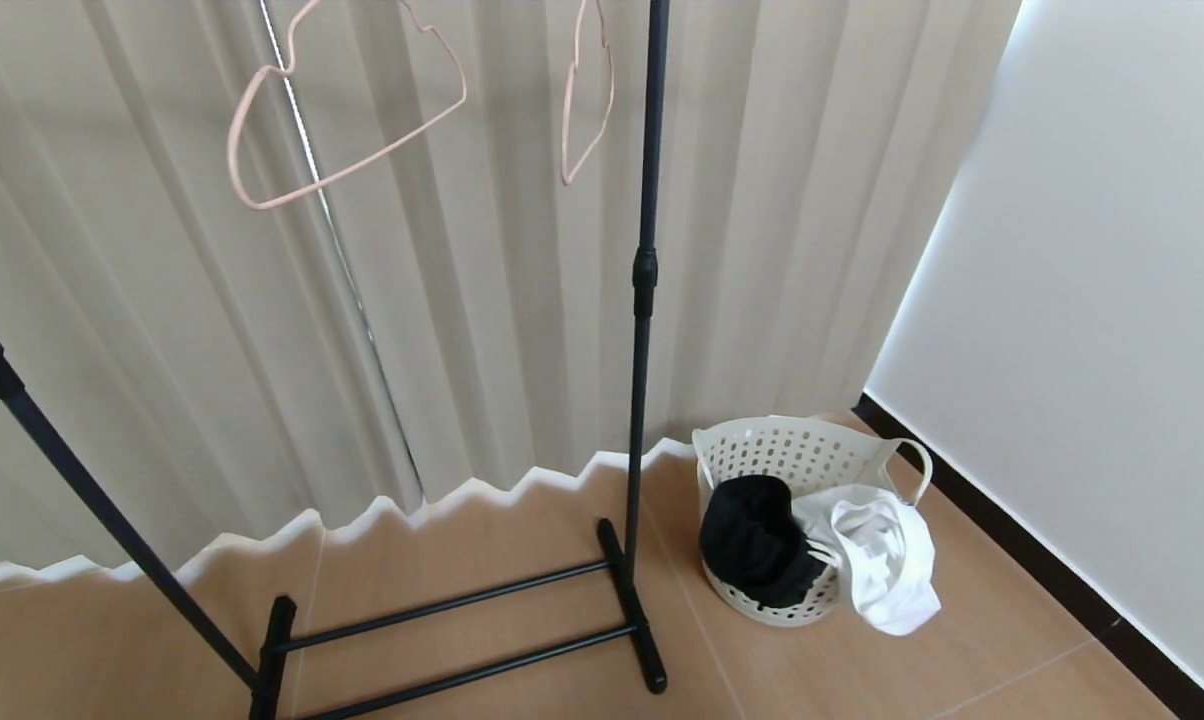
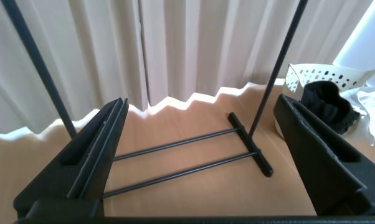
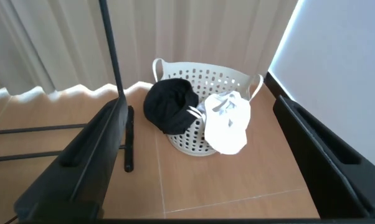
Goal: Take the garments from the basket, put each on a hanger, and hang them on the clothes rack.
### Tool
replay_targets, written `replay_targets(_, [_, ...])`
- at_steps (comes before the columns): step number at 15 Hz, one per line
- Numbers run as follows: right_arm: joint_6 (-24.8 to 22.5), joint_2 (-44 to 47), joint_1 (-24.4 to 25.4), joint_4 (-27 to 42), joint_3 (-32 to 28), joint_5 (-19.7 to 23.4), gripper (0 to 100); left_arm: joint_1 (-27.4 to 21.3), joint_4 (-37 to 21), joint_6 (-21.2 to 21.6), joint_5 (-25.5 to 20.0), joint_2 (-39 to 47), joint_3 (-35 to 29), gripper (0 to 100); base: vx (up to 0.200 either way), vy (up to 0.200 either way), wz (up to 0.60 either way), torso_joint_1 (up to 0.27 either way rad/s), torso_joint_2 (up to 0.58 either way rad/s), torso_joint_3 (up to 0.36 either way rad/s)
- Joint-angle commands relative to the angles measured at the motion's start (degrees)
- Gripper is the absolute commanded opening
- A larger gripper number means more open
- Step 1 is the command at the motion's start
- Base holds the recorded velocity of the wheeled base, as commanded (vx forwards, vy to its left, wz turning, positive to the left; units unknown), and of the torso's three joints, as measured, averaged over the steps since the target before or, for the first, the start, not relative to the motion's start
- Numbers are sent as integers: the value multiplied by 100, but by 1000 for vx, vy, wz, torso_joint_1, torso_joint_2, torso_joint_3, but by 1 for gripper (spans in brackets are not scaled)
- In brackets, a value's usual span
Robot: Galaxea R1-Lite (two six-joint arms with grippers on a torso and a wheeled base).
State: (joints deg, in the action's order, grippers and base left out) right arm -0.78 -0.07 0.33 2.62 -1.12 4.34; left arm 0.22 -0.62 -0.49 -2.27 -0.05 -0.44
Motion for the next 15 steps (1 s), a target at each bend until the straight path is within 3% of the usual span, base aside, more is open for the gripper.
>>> replay_targets(1, [-1,7,2,2,7,-3,100,4,1,-4,-2,5,0,100,0,-200,0,7,7,2])
replay_targets(8, [-1,7,2,2,-2,-3,100,13,1,-13,-2,5,0,100,200,-29,0,2,3,6])
replay_targets(15, [-10,7,2,2,-2,5,100,13,1,-30,-2,5,-9,100,0,0,0,0,0,0])
